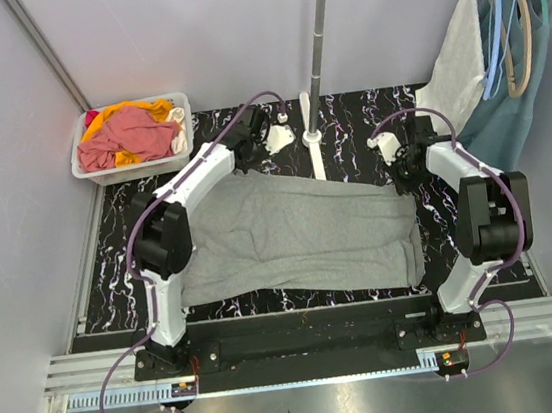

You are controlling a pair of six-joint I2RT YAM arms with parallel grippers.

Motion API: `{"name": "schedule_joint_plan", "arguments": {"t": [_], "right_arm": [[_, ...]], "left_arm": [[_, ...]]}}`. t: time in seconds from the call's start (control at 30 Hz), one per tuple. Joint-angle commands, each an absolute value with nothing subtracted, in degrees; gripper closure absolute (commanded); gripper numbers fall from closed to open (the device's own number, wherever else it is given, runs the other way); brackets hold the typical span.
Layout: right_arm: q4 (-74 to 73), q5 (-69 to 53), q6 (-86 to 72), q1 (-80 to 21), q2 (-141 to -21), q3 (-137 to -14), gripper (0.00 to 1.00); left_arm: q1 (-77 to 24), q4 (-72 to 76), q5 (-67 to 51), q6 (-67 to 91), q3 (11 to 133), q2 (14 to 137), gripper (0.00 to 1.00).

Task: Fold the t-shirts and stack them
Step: Fold the tshirt

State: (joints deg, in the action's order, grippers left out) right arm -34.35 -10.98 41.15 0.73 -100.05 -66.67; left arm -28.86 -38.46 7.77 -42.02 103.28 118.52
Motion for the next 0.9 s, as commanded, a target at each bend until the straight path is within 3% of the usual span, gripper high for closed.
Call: {"name": "schedule_joint_plan", "arguments": {"t": [0.0, 0.87], "right_arm": [[-37.35, -9.06, 41.57, -1.13, -94.4, -67.5, 1.0], [-45.18, -6.5, 42.18, -8.0, -77.7, -55.55, 1.0]], "left_arm": [[-29.53, -35.77, 13.53, -40.78, 100.11, 113.04, 1.0], [-37.61, -36.47, 26.72, -34.46, 77.96, 98.53, 1.0]]}}
